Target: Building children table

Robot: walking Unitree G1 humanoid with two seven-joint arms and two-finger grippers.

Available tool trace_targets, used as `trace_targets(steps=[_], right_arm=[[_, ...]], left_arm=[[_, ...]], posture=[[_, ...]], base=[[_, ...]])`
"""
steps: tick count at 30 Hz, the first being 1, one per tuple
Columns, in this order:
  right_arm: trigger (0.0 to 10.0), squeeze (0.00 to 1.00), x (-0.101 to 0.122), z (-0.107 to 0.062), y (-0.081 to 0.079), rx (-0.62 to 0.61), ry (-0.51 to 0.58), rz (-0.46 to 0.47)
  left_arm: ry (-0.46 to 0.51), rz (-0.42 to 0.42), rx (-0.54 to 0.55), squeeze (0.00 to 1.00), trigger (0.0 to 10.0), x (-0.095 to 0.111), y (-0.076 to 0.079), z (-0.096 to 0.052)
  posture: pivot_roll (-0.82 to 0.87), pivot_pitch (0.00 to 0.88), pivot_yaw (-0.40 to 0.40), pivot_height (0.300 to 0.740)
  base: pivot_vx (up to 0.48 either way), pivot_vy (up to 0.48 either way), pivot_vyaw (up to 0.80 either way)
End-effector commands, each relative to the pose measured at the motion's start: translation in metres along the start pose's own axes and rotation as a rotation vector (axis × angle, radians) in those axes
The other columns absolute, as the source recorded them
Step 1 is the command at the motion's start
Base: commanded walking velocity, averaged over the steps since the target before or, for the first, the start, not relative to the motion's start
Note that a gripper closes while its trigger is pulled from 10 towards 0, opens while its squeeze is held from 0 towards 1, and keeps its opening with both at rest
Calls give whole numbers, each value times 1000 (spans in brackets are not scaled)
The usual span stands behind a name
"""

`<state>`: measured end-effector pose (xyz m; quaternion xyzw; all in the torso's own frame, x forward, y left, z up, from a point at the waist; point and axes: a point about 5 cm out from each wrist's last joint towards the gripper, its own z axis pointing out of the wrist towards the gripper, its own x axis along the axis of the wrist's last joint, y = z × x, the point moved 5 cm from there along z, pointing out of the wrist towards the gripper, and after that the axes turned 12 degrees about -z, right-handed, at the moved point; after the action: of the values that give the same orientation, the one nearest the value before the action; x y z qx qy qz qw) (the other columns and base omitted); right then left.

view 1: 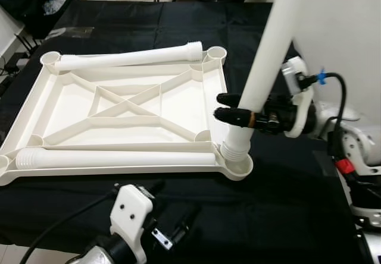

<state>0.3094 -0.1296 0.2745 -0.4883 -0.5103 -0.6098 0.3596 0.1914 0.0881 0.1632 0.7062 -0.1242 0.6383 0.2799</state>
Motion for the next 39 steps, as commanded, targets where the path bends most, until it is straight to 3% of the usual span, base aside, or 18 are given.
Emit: trace_targets(steps=[1, 7, 16, 26, 31, 39], right_arm=[[10000, 0, 11, -2, -11, 59, 45, -40], [10000, 0, 20, -7, -17, 90, 94, -78], [10000, 0, -10, 4, -27, 45, -75, -225], [10000, 0, -5, -7, -39, 107, -97, -212], [10000, 0, -5, -10, -50, 159, -96, -204], [10000, 0, -3, -3, -47, 123, -43, -198]], left_arm=[[0, -2, 24, 0, 10000, 0, -4, -2], [1, -3, 30, 0, 10000, 0, -6, -2], [-16, 9, 24, 0, 10000, 0, -9, -2], [-87, -13, -143, 0, 10000, -7, 15, -5], [-100, -26, -155, 0, 10000, -9, 16, -5], [-99, -26, -152, 0, 10000, -9, 14, -4]], posture=[[-26, 314, -13, 740], [-18, 311, -7, 740], [-13, 308, 18, 740], [-20, 299, 19, 740], [-21, 293, 20, 740], [-14, 282, 22, 740]], base=[[0, 0, 0], [0, 0, 0], [0, 0, 0], [0, 0, 0], [0, 0, 0], [0, 0, 0]])
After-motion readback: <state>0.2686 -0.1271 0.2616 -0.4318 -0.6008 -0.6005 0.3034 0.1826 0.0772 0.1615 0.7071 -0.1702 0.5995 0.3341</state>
